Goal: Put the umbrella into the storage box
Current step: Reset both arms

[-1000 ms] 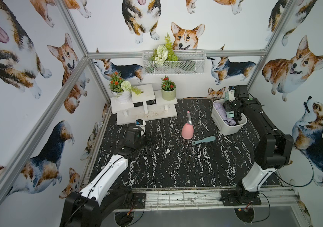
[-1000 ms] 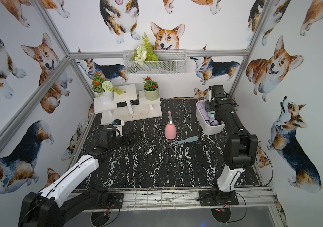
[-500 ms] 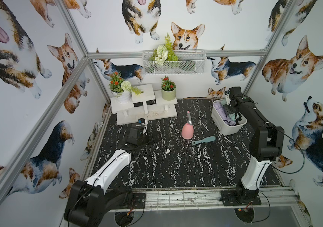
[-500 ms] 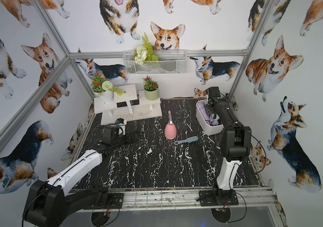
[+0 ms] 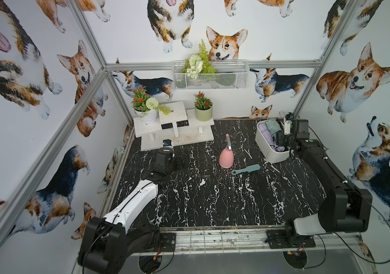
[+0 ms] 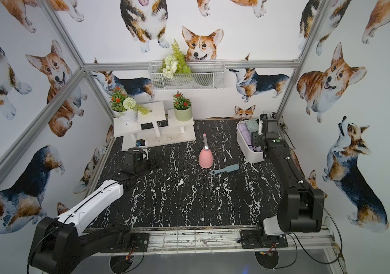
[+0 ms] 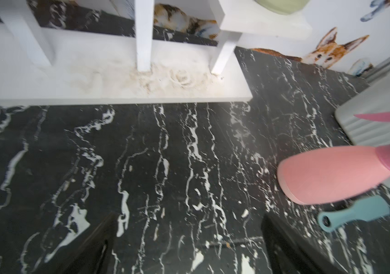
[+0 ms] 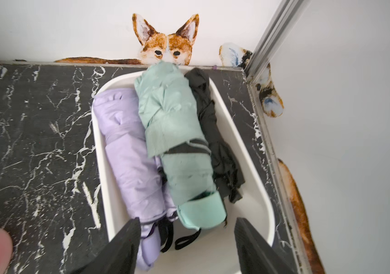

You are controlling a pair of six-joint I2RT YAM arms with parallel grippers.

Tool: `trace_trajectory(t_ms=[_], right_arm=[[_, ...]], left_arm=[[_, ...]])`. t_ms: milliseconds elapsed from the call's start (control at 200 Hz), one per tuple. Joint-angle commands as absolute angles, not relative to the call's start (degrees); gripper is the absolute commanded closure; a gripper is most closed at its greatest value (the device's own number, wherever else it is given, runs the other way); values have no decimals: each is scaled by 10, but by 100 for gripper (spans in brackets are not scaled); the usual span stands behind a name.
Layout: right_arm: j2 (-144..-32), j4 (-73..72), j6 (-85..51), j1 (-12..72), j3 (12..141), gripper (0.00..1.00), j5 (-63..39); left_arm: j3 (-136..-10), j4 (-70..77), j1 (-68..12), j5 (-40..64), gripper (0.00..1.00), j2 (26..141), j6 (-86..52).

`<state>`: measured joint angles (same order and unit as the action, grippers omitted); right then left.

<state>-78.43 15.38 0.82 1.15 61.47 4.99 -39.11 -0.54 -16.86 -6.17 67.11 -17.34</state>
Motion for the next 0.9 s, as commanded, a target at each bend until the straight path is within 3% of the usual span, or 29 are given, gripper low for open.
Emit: trace_trajectory(t_ms=[0, 270, 460, 591, 891], right_arm=[[-728, -33, -56, 12, 516, 32, -15], [-623, -188, -73, 12, 292, 32, 22], [-685, -297, -49, 12, 242, 32, 53], [-692, -253, -53, 13, 243, 33, 61], [-732, -434, -46, 14, 160, 33, 83]], left_arm=[[-371, 60, -138, -128, 0, 668, -146], [-276, 214, -27, -137, 0, 654, -76], [-256, 301, 16, -132, 0, 733, -17], [-232, 378, 53, -79, 0, 789, -40], [-228, 477, 87, 18, 0, 858, -58]])
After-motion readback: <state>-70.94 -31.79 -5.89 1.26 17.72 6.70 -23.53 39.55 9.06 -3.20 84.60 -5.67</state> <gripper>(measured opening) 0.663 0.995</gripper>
